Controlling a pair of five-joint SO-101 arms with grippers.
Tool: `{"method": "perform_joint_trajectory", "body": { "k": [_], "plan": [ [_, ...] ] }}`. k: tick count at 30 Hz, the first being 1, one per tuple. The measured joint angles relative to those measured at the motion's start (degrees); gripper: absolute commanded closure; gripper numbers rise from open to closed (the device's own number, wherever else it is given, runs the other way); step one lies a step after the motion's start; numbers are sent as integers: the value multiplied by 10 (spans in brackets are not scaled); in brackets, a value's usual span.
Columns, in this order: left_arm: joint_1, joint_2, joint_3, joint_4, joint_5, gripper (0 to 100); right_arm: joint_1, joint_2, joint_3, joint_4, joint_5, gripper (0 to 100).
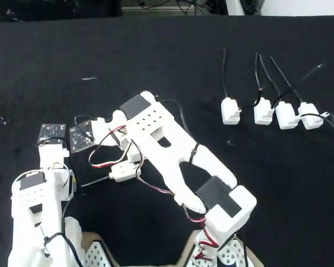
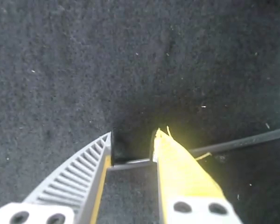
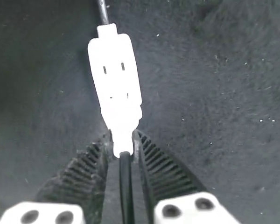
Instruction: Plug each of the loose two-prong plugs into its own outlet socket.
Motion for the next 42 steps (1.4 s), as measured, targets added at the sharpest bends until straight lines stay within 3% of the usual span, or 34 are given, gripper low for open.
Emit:
{"method": "perform_joint_trajectory", "body": {
  "k": [24,42],
  "plan": [
    [0,0,0,0,0,840,0,12,-3,18,-30,988],
    [-23,0,1,0,0,840,-41,70,-15,-9,-74,988]
  ]
}}
